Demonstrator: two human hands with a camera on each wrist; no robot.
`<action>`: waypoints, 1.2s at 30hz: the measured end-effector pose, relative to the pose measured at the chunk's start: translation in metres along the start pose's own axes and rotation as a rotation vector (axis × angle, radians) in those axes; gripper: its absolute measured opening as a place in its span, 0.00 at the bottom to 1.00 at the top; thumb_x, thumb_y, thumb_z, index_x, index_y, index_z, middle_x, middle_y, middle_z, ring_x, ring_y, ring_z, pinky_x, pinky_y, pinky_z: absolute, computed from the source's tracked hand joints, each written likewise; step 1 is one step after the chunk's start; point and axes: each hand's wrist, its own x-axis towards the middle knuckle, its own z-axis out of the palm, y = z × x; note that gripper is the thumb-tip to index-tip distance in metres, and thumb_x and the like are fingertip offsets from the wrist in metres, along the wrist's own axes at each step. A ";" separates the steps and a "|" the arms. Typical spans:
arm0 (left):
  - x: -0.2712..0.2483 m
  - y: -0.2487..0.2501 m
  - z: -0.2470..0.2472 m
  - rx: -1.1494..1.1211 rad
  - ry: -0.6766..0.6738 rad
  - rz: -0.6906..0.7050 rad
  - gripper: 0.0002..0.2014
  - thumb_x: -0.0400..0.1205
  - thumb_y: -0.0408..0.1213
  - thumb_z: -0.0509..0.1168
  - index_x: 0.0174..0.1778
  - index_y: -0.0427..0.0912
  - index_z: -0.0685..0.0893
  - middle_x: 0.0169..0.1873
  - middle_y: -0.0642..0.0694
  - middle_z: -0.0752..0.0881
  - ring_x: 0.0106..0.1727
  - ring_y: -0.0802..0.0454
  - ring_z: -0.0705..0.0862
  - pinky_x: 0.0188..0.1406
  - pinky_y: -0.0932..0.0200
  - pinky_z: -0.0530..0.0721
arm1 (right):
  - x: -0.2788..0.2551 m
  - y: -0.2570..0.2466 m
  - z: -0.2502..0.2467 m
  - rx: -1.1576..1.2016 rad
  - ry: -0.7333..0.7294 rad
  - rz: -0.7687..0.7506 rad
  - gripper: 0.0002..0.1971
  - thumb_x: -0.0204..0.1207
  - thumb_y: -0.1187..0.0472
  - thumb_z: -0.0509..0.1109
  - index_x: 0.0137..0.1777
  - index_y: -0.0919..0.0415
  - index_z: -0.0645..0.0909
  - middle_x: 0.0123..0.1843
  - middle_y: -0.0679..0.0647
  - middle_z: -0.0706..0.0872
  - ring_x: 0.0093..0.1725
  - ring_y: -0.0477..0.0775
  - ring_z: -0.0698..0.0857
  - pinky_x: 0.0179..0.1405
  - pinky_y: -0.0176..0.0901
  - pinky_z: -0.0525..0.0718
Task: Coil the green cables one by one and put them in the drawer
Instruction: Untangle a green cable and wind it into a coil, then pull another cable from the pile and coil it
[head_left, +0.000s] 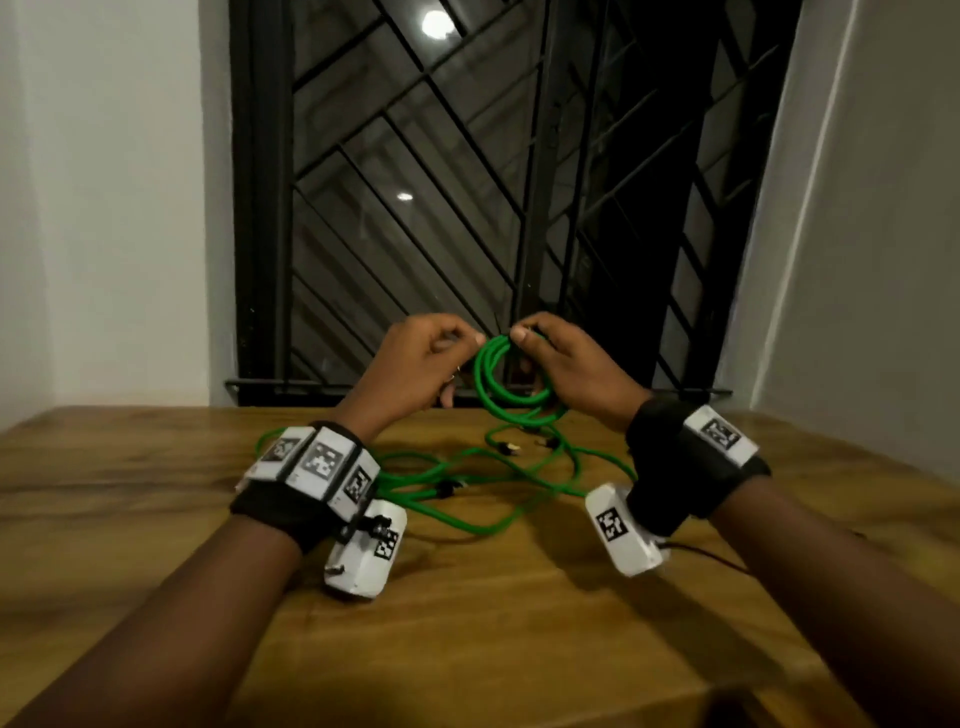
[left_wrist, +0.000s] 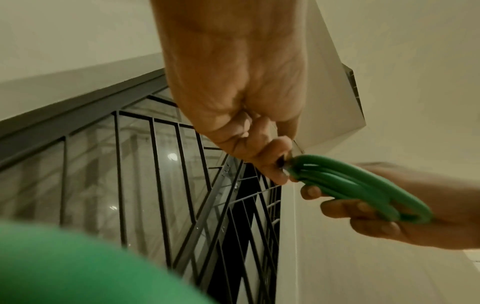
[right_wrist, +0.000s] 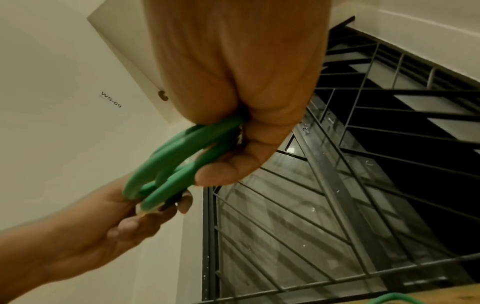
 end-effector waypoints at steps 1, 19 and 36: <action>0.001 0.001 0.004 -0.057 -0.032 -0.012 0.10 0.87 0.42 0.65 0.47 0.42 0.89 0.24 0.47 0.85 0.16 0.52 0.79 0.17 0.61 0.75 | -0.009 -0.004 -0.014 -0.032 -0.036 0.014 0.09 0.88 0.55 0.64 0.53 0.58 0.82 0.37 0.47 0.83 0.32 0.36 0.81 0.36 0.37 0.79; -0.018 0.039 0.065 -0.479 -0.204 -0.103 0.11 0.89 0.34 0.58 0.49 0.35 0.85 0.21 0.50 0.83 0.11 0.63 0.63 0.12 0.72 0.55 | -0.271 0.003 -0.222 -0.426 -0.609 0.884 0.25 0.77 0.35 0.68 0.61 0.53 0.85 0.48 0.44 0.89 0.47 0.45 0.87 0.43 0.40 0.88; 0.010 0.005 0.064 -0.417 -0.224 -0.138 0.15 0.89 0.40 0.58 0.43 0.46 0.89 0.21 0.49 0.82 0.09 0.61 0.63 0.20 0.58 0.48 | -0.319 0.091 -0.090 -0.638 -0.484 0.863 0.19 0.90 0.48 0.55 0.73 0.55 0.76 0.68 0.59 0.78 0.62 0.58 0.79 0.62 0.54 0.82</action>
